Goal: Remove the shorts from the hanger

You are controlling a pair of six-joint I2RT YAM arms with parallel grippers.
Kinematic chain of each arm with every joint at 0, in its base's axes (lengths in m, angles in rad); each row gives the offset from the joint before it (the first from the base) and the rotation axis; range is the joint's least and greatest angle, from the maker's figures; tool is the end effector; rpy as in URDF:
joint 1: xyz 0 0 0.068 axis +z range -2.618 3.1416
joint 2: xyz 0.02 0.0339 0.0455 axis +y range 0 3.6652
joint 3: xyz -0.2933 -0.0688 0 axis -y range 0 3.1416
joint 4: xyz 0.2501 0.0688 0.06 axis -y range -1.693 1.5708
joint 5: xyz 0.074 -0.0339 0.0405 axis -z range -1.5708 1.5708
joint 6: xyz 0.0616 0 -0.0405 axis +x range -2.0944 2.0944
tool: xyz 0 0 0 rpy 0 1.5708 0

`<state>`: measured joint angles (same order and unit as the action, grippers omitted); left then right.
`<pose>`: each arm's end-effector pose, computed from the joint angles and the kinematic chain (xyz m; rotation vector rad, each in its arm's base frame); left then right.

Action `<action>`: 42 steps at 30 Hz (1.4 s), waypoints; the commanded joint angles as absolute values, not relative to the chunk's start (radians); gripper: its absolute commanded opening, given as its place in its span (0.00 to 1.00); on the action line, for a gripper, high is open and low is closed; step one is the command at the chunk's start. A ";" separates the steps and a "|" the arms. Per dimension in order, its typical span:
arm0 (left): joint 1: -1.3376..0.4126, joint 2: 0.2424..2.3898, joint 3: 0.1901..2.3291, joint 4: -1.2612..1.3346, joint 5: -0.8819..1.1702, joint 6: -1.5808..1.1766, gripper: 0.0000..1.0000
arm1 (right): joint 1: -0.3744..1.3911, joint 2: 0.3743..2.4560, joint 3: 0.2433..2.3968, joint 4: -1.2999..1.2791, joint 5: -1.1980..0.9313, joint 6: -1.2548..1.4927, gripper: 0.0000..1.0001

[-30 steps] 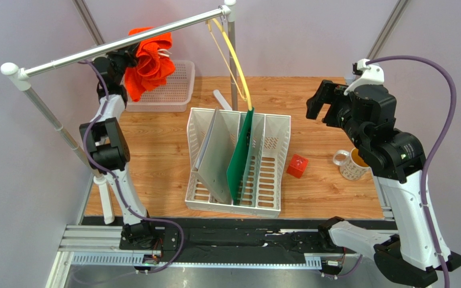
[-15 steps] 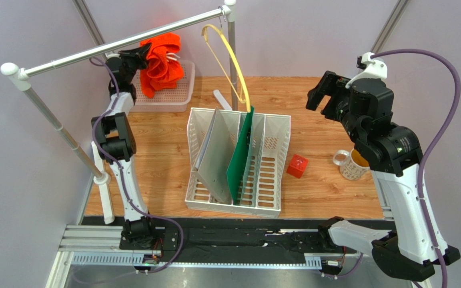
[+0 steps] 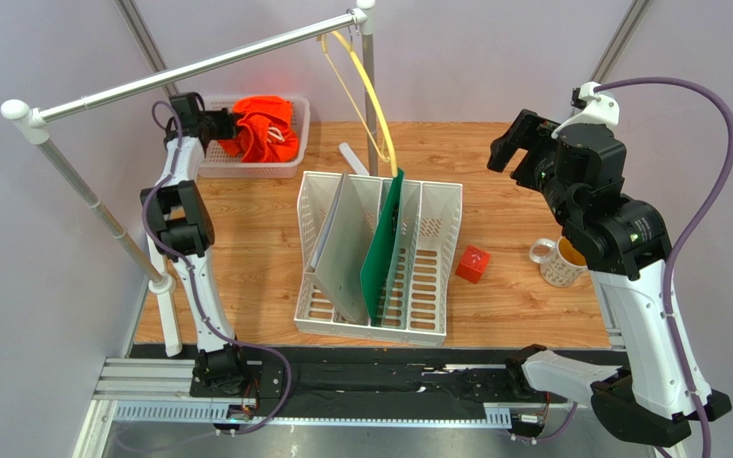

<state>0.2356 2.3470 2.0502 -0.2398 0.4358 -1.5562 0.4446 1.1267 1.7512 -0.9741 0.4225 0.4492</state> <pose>0.5835 0.1133 0.2406 -1.6091 1.6573 -1.2003 0.1771 0.0564 0.5287 0.2853 1.8720 0.2042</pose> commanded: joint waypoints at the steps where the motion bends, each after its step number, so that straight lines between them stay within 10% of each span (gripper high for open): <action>1: 0.239 2.339 2.184 -0.488 0.397 -1.463 0.16 | 0.449 1.150 1.779 -0.936 0.453 0.460 0.90; 6: 0.238 2.368 2.210 -0.517 0.408 -1.467 0.42 | 0.449 1.189 1.807 -0.934 0.457 0.440 0.90; 10: 0.241 2.341 2.195 -0.523 0.390 -1.434 0.96 | 0.449 1.206 1.813 -0.925 0.445 0.436 0.90; 27: 0.218 2.260 2.166 -0.456 0.491 -1.382 0.99 | 0.446 1.224 1.790 -0.922 0.423 0.411 0.91; 42: 0.115 1.743 1.719 -0.495 0.555 -1.194 0.96 | 0.423 1.053 1.735 -1.126 0.209 0.432 0.92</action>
